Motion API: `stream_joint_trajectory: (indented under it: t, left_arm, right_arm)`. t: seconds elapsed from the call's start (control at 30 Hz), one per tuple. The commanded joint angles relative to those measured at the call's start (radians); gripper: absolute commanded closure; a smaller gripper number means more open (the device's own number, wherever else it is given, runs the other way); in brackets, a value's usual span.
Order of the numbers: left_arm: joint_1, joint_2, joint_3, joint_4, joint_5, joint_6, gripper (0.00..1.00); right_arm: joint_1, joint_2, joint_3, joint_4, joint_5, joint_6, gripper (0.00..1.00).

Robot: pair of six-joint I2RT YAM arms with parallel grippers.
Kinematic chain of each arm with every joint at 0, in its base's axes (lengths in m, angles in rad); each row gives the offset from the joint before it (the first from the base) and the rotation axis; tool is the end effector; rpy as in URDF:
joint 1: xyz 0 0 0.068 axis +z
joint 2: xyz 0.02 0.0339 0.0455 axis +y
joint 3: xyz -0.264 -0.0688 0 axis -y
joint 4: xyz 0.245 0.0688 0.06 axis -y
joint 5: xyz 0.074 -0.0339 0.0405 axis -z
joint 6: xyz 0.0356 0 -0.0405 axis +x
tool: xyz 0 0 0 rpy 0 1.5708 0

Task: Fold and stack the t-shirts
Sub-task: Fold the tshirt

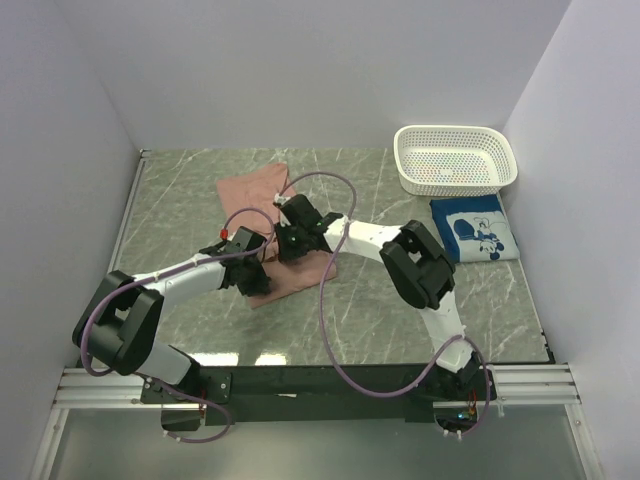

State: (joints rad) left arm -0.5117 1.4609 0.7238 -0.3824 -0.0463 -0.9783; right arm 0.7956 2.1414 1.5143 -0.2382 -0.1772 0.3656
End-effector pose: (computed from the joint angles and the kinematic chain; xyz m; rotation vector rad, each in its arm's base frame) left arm 0.2280 -0.1261 0.1571 -0.6509 2.6758 -0.3817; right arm 0.3223 0.3379 0.1575 -0.6268 2.4787 0.7058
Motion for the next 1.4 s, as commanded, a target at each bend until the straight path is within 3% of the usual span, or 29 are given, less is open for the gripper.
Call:
stream_joint_trajectory:
  t: [0.0, 0.27, 0.33, 0.5, 0.8, 1.03, 1.37]
  left_arm:
    - [-0.008, 0.009, -0.046, -0.021, 0.003, -0.003, 0.78]
    - [-0.008, -0.042, -0.099, -0.046, 0.013, -0.003, 0.78]
    - [-0.008, -0.074, -0.110, -0.058, 0.010, -0.007, 0.78]
    - [-0.007, -0.151, -0.081, -0.093, -0.020, -0.013, 0.75]
    - [-0.002, -0.122, 0.040, -0.101, -0.093, -0.007, 0.73]
    - [0.010, -0.027, 0.101, -0.087, -0.144, 0.003, 0.76]
    - [0.099, 0.119, 0.209, -0.070, -0.199, 0.061, 0.78]
  right_arm:
    - [-0.028, 0.058, 0.107, 0.014, 0.022, -0.019, 0.76]
    - [-0.110, 0.199, 0.430, -0.039, 0.053, -0.036, 0.74]
    - [-0.118, 0.170, 0.437, -0.035, 0.045, -0.036, 0.70]
    - [-0.145, -0.056, 0.235, 0.062, -0.054, -0.004, 0.62]
    - [-0.157, -0.346, -0.250, 0.218, -0.237, 0.078, 0.63]
    - [-0.157, -0.361, -0.497, 0.393, -0.334, 0.153, 0.65]
    - [-0.157, -0.296, -0.568, 0.459, -0.350, 0.167, 0.66]
